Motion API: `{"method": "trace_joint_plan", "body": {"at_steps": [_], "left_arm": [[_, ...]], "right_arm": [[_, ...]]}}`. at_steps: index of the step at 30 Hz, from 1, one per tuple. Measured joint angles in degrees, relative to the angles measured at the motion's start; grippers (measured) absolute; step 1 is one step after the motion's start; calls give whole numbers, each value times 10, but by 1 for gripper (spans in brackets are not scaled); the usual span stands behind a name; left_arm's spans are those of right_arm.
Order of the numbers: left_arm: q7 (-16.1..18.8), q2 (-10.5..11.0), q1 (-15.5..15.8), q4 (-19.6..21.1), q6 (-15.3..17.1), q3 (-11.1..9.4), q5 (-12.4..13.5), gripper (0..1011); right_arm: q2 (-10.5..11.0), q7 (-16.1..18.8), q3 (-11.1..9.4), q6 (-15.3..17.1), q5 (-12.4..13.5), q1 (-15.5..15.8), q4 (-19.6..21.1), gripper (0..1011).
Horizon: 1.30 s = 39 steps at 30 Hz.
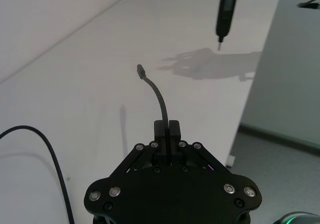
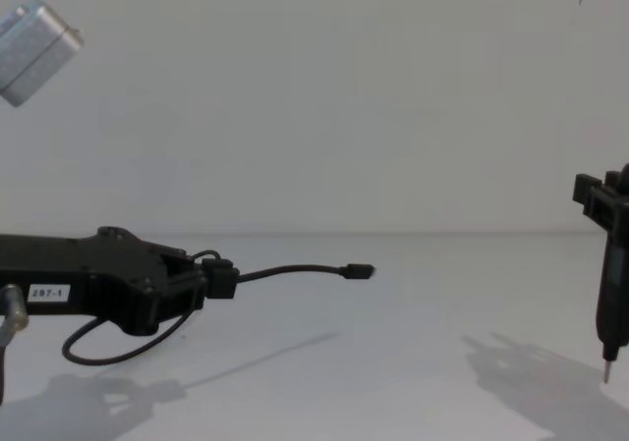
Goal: Pick up the data cable with the one hand.
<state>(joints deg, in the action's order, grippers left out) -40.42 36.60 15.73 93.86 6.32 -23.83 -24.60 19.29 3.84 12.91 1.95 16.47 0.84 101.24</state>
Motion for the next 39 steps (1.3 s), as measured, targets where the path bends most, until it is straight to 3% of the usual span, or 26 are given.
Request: {"method": "trace_joint_plan", "body": {"at_steps": [8, 19, 27, 33, 39], "left_arm": [[-17, 4, -9, 10, -6, -4, -17, 47], [-26, 7, -15, 16, -11, -8, -28, 47], [-30, 7, -17, 18, -12, -9, -31, 47], [-31, 7, -18, 19, -13, -10, -32, 47], [-32, 8, -18, 19, -14, -10, -33, 47]], "right_arm": [[-5, 6, -5, 0, 10, 0, 5, 250], [-25, 31, -15, 15, 59, -8, 17, 250], [-41, 42, -7, 37, 88, -24, 20, 250], [-46, 45, 3, 40, 88, -35, 17, 251], [-48, 46, 17, 34, 71, -48, 8, 250]]}}
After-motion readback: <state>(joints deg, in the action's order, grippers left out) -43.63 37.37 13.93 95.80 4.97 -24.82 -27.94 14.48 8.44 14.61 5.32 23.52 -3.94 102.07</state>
